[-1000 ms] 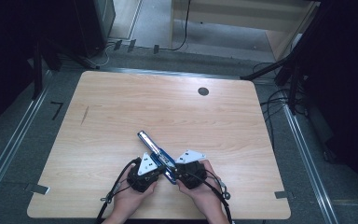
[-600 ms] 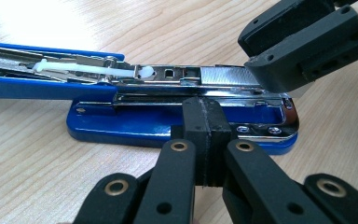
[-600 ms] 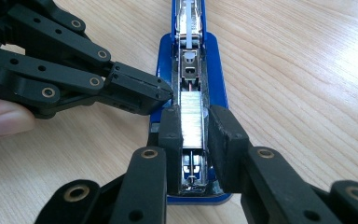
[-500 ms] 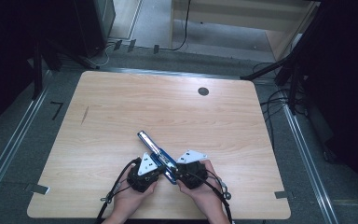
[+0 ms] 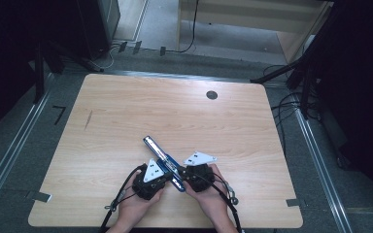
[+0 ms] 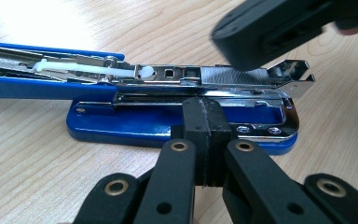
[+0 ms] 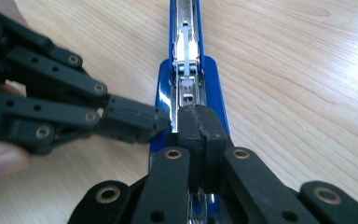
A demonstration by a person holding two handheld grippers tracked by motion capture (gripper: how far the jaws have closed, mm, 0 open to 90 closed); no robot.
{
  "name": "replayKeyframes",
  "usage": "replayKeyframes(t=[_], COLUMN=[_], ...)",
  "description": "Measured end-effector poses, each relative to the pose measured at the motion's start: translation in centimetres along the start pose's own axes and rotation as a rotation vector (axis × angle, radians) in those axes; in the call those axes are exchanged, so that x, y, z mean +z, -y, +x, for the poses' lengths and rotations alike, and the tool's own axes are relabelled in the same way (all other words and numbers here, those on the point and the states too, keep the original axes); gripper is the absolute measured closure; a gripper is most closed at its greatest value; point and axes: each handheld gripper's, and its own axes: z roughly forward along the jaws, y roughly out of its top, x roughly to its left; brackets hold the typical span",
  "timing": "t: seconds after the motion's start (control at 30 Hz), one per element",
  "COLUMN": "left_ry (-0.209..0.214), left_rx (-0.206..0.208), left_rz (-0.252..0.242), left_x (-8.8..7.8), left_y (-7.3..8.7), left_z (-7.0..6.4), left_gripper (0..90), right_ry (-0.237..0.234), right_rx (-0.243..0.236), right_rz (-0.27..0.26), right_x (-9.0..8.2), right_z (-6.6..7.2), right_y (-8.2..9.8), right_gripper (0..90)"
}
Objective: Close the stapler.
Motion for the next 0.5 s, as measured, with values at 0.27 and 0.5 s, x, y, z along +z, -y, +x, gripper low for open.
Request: replayKeyframes(t=[0.27,0.5], left_ry=[0.005,0.005], left_rx=[-0.004,-0.005], left_rz=[0.001,0.002], left_x=[0.0,0.0], left_y=[0.0,0.0], left_z=[0.1,0.1], left_gripper=[90.0,90.0], right_ry=[-0.010,-0.004], right_rx=[-0.013,-0.017], right_rz=[-0.011,-0.012], right_x=[1.3,1.3], right_z=[0.2,0.2], right_y=[-0.5,-0.5], right_gripper=[90.0,90.0])
